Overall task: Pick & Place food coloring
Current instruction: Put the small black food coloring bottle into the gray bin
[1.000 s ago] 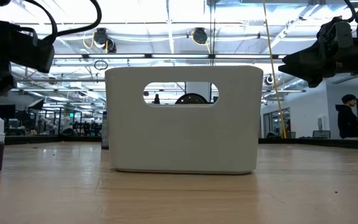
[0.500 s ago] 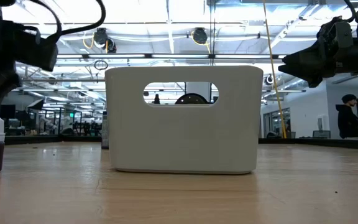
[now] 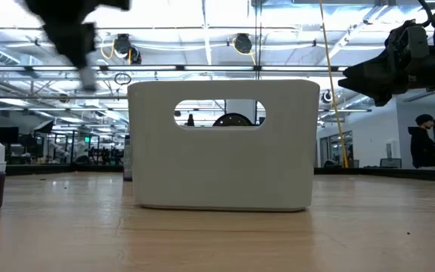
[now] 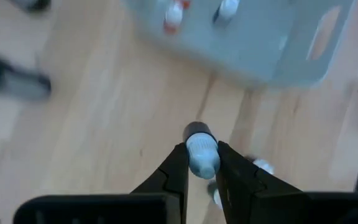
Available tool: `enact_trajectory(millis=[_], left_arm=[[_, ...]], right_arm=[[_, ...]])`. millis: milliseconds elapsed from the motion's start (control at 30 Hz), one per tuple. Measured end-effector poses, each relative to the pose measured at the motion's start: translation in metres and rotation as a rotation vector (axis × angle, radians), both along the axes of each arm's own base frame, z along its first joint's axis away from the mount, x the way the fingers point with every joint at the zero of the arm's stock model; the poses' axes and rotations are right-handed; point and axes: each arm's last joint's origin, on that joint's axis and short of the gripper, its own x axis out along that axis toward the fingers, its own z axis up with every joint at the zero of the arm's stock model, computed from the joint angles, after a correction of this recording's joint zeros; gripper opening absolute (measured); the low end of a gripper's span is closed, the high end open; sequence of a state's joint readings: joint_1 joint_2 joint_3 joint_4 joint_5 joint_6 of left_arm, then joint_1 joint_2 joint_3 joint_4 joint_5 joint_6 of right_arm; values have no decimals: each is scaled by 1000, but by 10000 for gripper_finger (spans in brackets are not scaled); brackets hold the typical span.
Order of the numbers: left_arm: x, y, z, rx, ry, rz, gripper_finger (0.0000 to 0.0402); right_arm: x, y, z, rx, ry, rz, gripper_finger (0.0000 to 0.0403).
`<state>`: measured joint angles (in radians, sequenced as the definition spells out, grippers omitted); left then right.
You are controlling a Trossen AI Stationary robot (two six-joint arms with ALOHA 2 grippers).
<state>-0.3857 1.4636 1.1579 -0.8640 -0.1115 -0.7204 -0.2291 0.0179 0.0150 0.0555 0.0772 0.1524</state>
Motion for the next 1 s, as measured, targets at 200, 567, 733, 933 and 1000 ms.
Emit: enact_trajectory(millis=[200,567,733,933,1000], left_arm=[[45,21,28,49,-17,-147,60],[117,19,-20,94,99,-386,60],[127,16,-47,94,162,-419,60],[133,15,-64,101,197,-430,60],[134,16,-68,123,210,-427,60]], right_arm=[[0,0,0,0,1,0,169],[0,0,0,1,3,0,169],[0,0,0,1,3,0,169],[0,0,0,1,3,0,169],[0,0,0,1,3,0,169]])
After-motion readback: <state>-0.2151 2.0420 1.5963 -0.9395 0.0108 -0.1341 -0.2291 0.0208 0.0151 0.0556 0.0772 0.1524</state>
